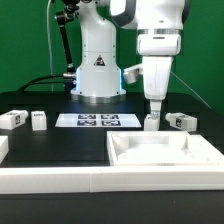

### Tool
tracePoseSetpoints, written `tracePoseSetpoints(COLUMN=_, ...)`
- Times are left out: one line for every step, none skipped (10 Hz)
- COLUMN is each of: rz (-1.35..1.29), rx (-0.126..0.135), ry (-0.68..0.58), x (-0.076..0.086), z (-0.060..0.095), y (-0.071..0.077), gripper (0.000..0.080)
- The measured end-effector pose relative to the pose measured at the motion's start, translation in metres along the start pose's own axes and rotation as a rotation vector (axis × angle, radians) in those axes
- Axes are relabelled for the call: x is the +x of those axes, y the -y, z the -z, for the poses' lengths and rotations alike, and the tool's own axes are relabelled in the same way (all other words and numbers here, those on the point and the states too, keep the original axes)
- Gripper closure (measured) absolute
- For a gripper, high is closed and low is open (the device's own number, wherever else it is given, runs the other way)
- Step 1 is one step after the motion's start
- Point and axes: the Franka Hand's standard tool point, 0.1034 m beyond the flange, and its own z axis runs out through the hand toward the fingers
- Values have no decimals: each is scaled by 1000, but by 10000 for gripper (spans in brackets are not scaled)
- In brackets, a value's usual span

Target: Assemble square table

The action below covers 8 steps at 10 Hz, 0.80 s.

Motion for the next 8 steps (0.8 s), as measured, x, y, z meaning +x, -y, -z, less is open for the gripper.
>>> tracePoseSetpoints(rz=-30, rx=-2, ry=-1, x=7, z=3, y=8, gripper=151)
tracePoseSetpoints(rz=-4, rx=2, ry=2, x=3, z=0, y=6, gripper=151)
tracePoseSetpoints(rz=-29, rx=3, ry=3, x=3, z=0, y=6, gripper=151)
tracePoseSetpoints(rz=-32, rx=3, ry=2, x=3, z=0, y=6, gripper=151)
tracePoseSetpoints(rz=-113, rx=5, ry=1, x=4, z=0, y=7, gripper=151)
tracePoseSetpoints(rz=-253, rx=10, ry=1, x=7, z=-1, y=13, gripper=151)
tracePoseSetpoints(rz=-342, rx=11, ry=1, x=16, z=0, y=19, gripper=151)
tracePoseSetpoints(rz=-462, rx=15, ry=-1, x=24, z=0, y=24, gripper=151)
